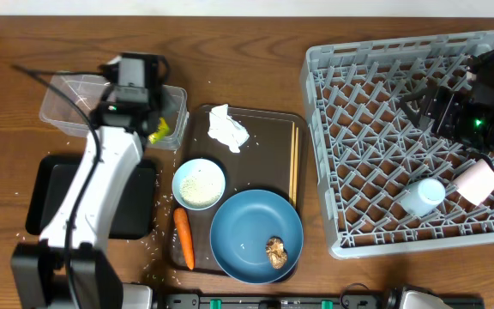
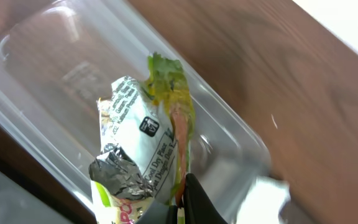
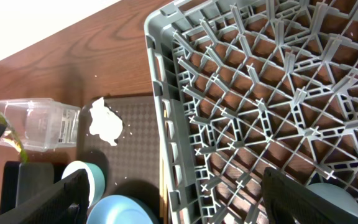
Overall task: Sort waste into correct bins and load items into the dishwasher rack
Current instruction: 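Drop the wrapper into the clear plastic container with the left gripper, then grasp the white tissue on the brown tray with the left gripper, then drop the tissue into the clear plastic container, then grasp the carrot beside the blue plate with the left gripper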
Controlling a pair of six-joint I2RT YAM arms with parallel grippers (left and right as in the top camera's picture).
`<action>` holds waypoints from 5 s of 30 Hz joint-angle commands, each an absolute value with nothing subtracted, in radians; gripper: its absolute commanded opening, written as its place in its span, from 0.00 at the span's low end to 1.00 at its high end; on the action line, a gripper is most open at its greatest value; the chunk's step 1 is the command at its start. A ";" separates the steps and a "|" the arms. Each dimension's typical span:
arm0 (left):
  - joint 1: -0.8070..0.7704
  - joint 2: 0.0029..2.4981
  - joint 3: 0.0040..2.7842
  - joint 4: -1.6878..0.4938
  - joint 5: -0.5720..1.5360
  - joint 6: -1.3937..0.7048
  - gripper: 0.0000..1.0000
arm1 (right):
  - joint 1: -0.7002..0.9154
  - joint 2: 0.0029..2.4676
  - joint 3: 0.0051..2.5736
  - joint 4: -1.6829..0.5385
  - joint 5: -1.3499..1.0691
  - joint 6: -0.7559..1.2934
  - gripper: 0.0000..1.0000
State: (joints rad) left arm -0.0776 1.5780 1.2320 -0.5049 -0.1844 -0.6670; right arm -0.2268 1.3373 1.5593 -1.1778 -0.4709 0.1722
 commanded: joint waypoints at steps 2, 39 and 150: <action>-0.028 1.665 1.248 -0.445 -0.165 -0.974 0.06 | -0.221 1.346 1.553 -1.179 -0.471 0.179 0.81; -0.432 1.965 1.241 -0.397 -0.140 -0.176 0.66 | -0.221 1.349 1.553 -1.179 -0.471 0.179 0.82; -0.310 1.345 0.593 -0.756 0.178 -0.557 0.45 | -0.221 1.380 1.553 -1.189 -0.418 0.167 0.87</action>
